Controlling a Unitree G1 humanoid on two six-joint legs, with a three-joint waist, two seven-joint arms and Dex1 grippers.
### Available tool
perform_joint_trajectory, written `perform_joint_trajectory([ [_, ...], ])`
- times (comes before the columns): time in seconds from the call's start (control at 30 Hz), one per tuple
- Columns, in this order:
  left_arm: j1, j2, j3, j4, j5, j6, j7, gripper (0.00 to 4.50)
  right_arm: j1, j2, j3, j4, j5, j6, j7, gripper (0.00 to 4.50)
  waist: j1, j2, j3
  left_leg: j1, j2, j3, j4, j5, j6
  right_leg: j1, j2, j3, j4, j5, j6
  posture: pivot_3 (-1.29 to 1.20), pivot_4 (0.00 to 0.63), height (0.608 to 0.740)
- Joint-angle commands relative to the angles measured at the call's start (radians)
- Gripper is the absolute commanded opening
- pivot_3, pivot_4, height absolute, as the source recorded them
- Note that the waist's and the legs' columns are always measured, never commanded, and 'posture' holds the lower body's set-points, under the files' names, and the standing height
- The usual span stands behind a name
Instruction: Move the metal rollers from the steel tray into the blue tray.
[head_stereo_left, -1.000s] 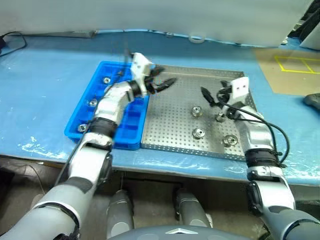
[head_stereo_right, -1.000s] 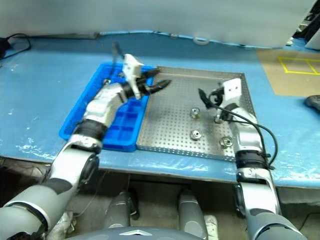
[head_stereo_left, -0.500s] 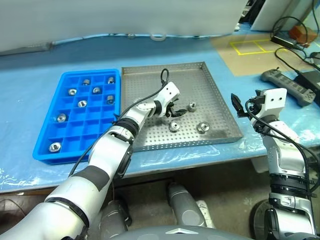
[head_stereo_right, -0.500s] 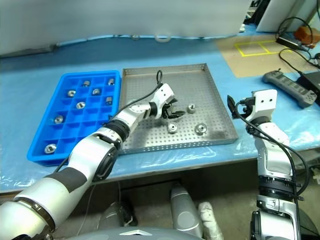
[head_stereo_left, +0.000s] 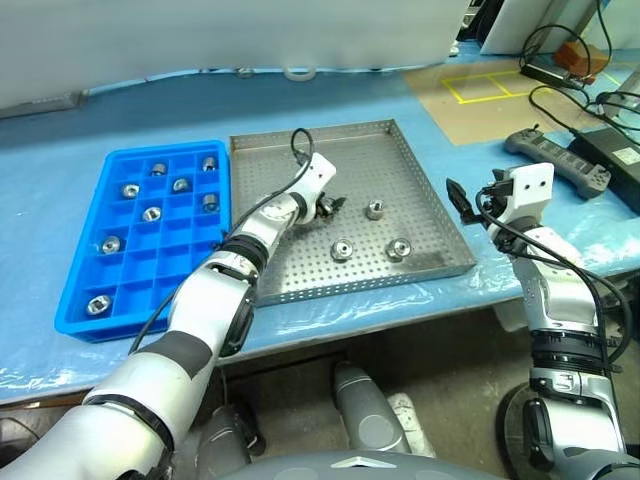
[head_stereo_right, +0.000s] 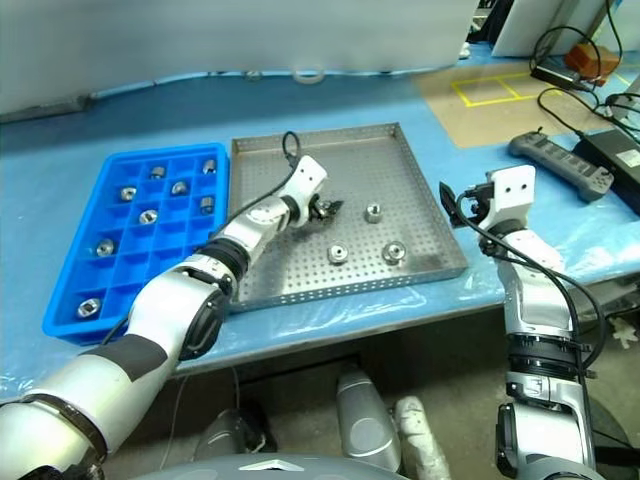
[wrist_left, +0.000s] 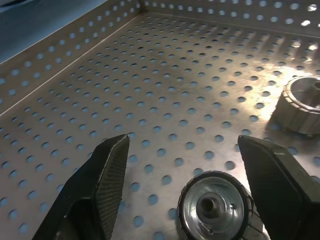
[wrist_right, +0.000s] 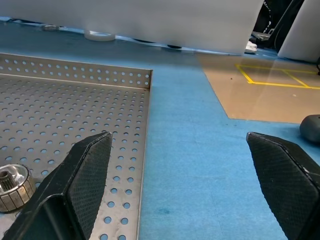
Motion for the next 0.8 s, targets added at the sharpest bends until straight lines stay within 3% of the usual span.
perform_joint_trajectory([
  [0.03,0.039,-0.008,0.023,-0.015,-0.024,0.033,-0.065,3.28,-0.030,-0.008,-0.007,-0.004,0.005,-0.030,0.005,4.50,0.000,0.000,0.000,0.000,-0.001,0.000,0.000,-0.001,0.001,0.001,-0.001,0.000,0.000,0.000,0.001,-0.72,0.150,0.740],
  [0.2,0.052,-0.025,0.092,-0.039,-0.104,0.086,-0.180,1.80,-0.045,-0.005,-0.001,0.021,0.002,-0.041,0.010,4.50,0.000,0.000,0.000,-0.001,-0.003,0.000,0.000,-0.003,0.006,0.006,-0.004,-0.004,-0.008,0.000,0.000,-0.72,0.150,0.740],
  [0.37,0.037,-0.020,0.166,-0.089,-0.184,0.083,-0.225,1.77,-0.065,0.004,0.016,0.043,0.000,-0.052,0.015,4.50,0.001,0.000,0.000,-0.002,-0.004,0.000,0.000,-0.005,0.010,0.009,-0.008,-0.006,-0.014,0.000,0.000,-0.69,0.150,0.740],
  [0.53,0.026,0.031,0.295,-0.233,-0.295,-0.010,-0.134,1.77,-0.140,0.071,0.051,0.072,0.036,-0.050,0.038,4.50,-0.003,0.000,0.000,-0.003,-0.004,0.000,0.000,-0.004,0.013,0.008,-0.008,-0.008,-0.013,0.000,0.000,-0.62,0.150,0.740],
  [0.67,0.075,0.092,0.300,-0.397,-0.279,-0.041,-0.027,1.77,-0.205,0.114,0.104,0.131,0.009,-0.071,0.070,4.50,0.004,0.001,0.000,-0.003,-0.002,-0.001,0.000,-0.004,0.013,0.008,-0.010,-0.016,-0.012,0.000,-0.001,-0.57,0.150,0.740],
  [0.8,0.227,0.158,0.309,-0.684,-0.255,0.064,0.123,1.77,-0.262,0.148,0.154,0.238,-0.021,-0.123,0.100,4.50,0.017,0.001,0.000,-0.004,0.000,-0.001,-0.001,-0.004,0.013,0.009,-0.011,-0.020,-0.013,0.000,-0.001,-0.52,0.150,0.740],
])
